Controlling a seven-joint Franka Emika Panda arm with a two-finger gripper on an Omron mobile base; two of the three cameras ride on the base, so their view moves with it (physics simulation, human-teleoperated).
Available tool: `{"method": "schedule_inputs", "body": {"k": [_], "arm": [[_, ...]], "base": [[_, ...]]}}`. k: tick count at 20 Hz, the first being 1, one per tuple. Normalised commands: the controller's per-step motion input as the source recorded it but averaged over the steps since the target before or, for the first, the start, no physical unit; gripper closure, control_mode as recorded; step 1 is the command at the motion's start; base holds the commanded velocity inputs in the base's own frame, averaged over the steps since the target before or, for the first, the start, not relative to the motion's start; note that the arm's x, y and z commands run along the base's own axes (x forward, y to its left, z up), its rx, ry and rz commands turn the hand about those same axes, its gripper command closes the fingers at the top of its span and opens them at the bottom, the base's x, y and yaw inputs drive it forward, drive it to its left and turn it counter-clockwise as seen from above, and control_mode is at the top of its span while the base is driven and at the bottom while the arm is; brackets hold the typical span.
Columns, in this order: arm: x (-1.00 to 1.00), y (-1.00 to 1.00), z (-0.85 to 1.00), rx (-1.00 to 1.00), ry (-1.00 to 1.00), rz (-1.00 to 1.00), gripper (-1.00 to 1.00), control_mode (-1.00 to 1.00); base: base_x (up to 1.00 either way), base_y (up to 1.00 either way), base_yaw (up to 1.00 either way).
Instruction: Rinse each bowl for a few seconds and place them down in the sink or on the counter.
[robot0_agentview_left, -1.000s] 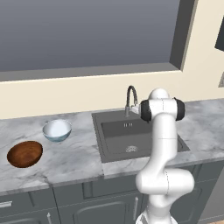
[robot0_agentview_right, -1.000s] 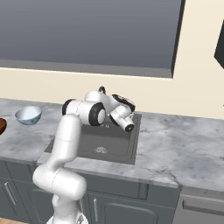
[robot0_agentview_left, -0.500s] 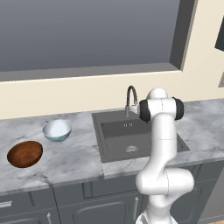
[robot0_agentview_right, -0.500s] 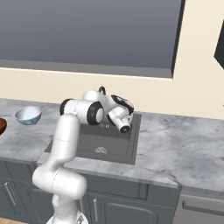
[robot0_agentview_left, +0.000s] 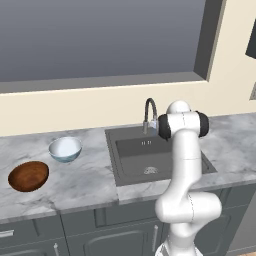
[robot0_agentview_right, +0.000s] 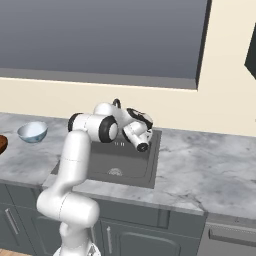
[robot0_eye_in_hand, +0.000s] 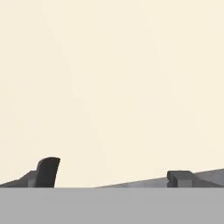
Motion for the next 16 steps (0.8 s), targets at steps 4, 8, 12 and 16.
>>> {"method": "schedule_inputs", "body": {"k": [4, 8, 12, 16], "arm": [[0.27, -0.73, -0.37, 0.12, 0.07, -0.03, -1.0, -1.0], [0.17, -0.66, -0.47, 0.11, 0.09, 0.0, -1.0, -1.0], [-0.12, -0.66, 0.06, 0.17, -0.01, 0.0, -1.0, -1.0], [-0.3, -0.62, 0.48, 0.22, -0.02, 0.02, -1.0, -1.0]], "base": [[0.0, 0.0, 0.0], [0.0, 0.0, 0.0], [0.0, 0.0, 0.0], [0.0, 0.0, 0.0]]}}
